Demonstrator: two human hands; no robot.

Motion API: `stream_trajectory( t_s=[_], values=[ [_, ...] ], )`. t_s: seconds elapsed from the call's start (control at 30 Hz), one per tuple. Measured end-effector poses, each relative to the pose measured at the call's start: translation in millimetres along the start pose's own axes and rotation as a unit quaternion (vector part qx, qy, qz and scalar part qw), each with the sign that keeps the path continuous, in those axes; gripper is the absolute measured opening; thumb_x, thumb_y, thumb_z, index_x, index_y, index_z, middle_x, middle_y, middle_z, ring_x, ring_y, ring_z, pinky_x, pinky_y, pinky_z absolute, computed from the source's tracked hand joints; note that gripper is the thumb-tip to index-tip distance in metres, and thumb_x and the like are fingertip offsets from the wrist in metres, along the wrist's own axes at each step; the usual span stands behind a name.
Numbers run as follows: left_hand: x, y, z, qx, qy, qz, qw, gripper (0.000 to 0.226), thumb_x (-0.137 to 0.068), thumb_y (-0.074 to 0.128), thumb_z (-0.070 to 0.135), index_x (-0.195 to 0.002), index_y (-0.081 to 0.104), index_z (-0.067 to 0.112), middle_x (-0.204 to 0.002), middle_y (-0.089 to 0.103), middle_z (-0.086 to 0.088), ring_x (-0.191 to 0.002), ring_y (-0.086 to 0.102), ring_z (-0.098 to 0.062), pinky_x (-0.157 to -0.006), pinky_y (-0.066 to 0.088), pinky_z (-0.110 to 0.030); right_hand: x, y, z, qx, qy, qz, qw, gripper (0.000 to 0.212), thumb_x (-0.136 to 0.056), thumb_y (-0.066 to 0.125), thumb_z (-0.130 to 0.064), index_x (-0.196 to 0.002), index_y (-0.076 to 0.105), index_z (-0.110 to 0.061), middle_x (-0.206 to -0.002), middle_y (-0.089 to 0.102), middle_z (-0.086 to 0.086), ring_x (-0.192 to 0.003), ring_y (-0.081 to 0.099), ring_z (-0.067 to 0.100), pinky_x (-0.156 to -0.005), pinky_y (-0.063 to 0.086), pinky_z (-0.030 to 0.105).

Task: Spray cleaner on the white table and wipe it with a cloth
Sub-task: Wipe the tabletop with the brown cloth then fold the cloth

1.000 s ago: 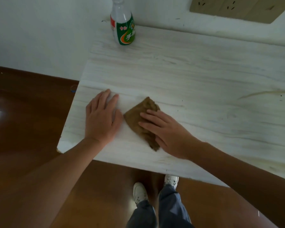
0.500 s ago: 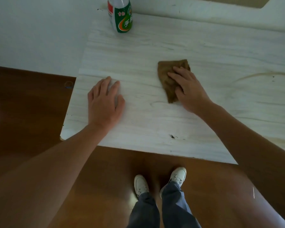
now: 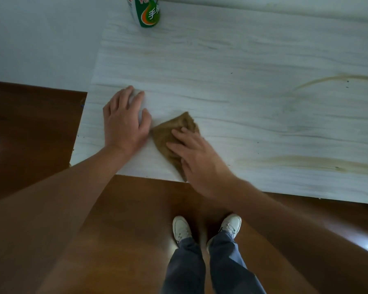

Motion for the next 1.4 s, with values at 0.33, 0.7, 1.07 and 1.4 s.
stream_trajectory(
  t_s=[0.33,0.7,1.07,1.4],
  values=[
    [1.4,0.0,1.9,0.004,-0.012,-0.007,1.000,0.054,-0.101,0.034,0.040,-0.149,0.048,0.018,-0.160,0.040,-0.007,-0.150,0.030,-0.029,-0.119,0.026,-0.048,46.0,26.9,9.1,0.051,-0.130,-0.004,0.990,0.062,-0.087,0.064,-0.004,-0.144,0.050,-0.024,-0.158,0.037,0.000,-0.149,0.026,0.019,-0.123,0.021,0.039],
    [25.5,-3.3,53.4,0.016,0.003,-0.010,1.000,0.052,-0.098,0.038,0.038,-0.140,0.057,0.014,-0.153,0.049,-0.012,-0.145,0.041,-0.031,-0.119,0.029,-0.047,28.2,-72.8,137.3,0.064,0.020,0.066,0.996,0.049,-0.095,0.050,-0.006,-0.140,0.056,-0.025,-0.155,0.042,0.000,-0.144,0.037,0.026,-0.118,0.032,0.049],
    [51.7,31.8,118.7,0.000,0.030,-0.053,0.998,0.050,-0.104,0.035,0.034,-0.150,0.045,0.017,-0.163,0.035,-0.009,-0.155,0.024,-0.028,-0.127,0.020,-0.051,66.3,-53.7,112.9,0.093,-0.166,-0.054,0.980,0.055,-0.089,0.052,-0.011,-0.143,0.052,-0.022,-0.158,0.038,0.002,-0.149,0.028,0.023,-0.120,0.029,0.044],
    [36.3,26.4,134.6,-0.028,0.013,-0.059,0.998,0.054,-0.100,0.036,0.046,-0.145,0.049,0.018,-0.162,0.038,-0.011,-0.152,0.031,-0.032,-0.125,0.022,-0.051,-19.6,-124.8,211.7,0.096,-0.047,0.062,0.992,0.050,-0.091,0.048,-0.008,-0.140,0.055,-0.018,-0.152,0.045,0.006,-0.141,0.040,0.030,-0.115,0.032,0.047]
  ],
)
Point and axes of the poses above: each hand's wrist, its own x-axis away from the middle knuckle, its own y-axis out of the palm, z = x × y, the point moved 3 cm from there along -x, towards the middle knuckle
